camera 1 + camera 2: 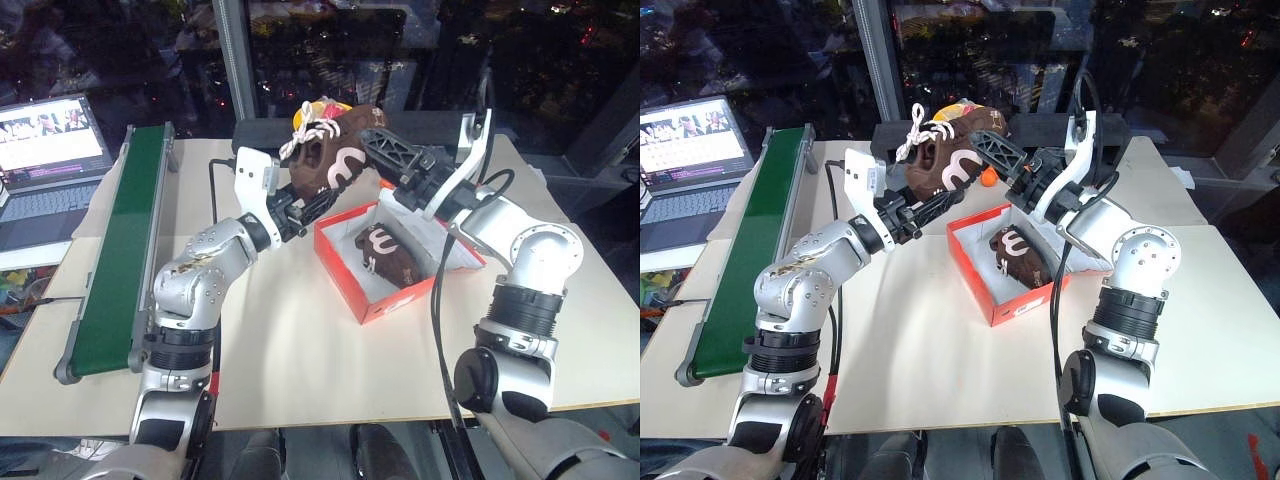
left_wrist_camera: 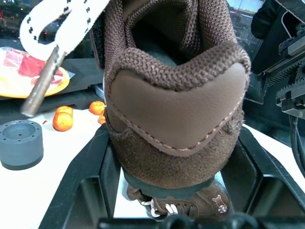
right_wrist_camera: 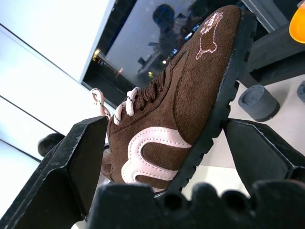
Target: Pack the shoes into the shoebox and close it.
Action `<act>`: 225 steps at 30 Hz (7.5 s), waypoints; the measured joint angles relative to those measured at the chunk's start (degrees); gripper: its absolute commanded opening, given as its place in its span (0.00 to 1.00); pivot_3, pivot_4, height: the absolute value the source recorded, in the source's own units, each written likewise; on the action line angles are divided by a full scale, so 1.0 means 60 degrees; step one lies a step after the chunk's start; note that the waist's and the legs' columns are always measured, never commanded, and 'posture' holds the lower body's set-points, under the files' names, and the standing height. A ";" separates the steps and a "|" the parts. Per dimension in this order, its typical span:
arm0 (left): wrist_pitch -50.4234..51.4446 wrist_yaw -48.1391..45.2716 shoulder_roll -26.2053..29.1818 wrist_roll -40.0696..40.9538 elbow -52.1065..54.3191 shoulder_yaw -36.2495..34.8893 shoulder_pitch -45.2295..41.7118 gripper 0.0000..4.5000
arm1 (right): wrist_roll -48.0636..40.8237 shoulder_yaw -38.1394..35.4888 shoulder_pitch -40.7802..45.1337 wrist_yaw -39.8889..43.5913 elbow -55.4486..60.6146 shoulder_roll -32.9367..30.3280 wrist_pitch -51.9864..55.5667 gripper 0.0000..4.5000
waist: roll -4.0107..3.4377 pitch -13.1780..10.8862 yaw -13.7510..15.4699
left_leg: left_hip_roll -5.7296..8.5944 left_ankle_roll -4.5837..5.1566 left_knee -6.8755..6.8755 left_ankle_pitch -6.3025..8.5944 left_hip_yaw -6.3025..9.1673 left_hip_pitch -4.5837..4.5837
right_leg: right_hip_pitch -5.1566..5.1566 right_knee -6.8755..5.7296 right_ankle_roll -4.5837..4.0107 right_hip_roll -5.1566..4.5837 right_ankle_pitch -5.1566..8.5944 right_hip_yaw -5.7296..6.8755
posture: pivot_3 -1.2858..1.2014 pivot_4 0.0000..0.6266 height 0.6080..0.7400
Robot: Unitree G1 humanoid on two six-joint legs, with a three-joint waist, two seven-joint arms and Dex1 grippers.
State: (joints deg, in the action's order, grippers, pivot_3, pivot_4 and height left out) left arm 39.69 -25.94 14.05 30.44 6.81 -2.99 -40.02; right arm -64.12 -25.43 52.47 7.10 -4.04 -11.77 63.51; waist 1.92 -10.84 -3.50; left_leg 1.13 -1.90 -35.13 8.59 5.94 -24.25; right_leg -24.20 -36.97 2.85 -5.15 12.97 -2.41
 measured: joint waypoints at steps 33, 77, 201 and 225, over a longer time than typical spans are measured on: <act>0.0503 -0.2276 0.3811 0.0157 -0.1195 -0.0953 0.0827 1.00 | 0.4236 0.2830 0.1613 0.1652 -0.2135 -0.2529 -0.2184 0.10 | -0.0046 -0.0028 -0.0076 | -0.0004 0.0000 0.0018 0.0000 -0.0013 0.0001 | -0.0015 0.0014 0.0000 0.0003 0.0004 -0.0004 | 0.52 0.24 1.00; 0.0915 -0.0470 0.2903 0.0364 0.2665 -0.1482 0.4237 1.00 | 0.9409 0.6834 0.3959 1.1273 -0.9099 -0.2644 -0.3966 0.10 | -0.0043 -0.0028 -0.0068 | 0.0001 -0.0002 -0.0003 0.0001 -0.0011 0.0005 | -0.0008 -0.0003 0.0002 -0.0003 0.0000 -0.0005 | 0.52 0.24 1.00; -0.1568 -0.5717 0.2956 -0.2437 -0.2013 0.2484 -0.1733 1.00 | 0.4506 0.3432 -0.4152 0.4462 0.2286 -0.2272 -0.2341 0.01 | -0.0039 0.0020 0.0055 | -0.0170 -0.0048 -0.0036 0.0045 -0.0043 0.0051 | 0.0015 -0.0032 -0.0046 0.0174 0.0082 -0.0039 | 0.52 0.24 1.00; -0.0276 -0.4539 0.3405 -0.2168 -0.0084 0.1556 0.0121 1.00 | 0.7537 0.6672 -0.3408 0.5061 0.1058 -0.2480 -0.3726 0.01 | -0.0028 0.0031 0.0207 | -0.0164 -0.0042 -0.0040 0.0052 -0.0038 0.0188 | 0.0176 -0.0006 -0.0029 0.0157 0.0095 -0.0017 | 0.52 0.24 1.00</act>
State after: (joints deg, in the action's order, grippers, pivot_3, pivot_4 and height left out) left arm 38.03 -53.18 34.48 17.43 6.30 6.34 -39.29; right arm -18.90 14.60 32.02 37.46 2.31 -26.65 41.16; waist 1.75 -10.65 -2.25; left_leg 0.14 -2.15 -35.36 8.90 5.71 -23.13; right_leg -23.15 -37.00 2.67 -4.20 13.54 -2.52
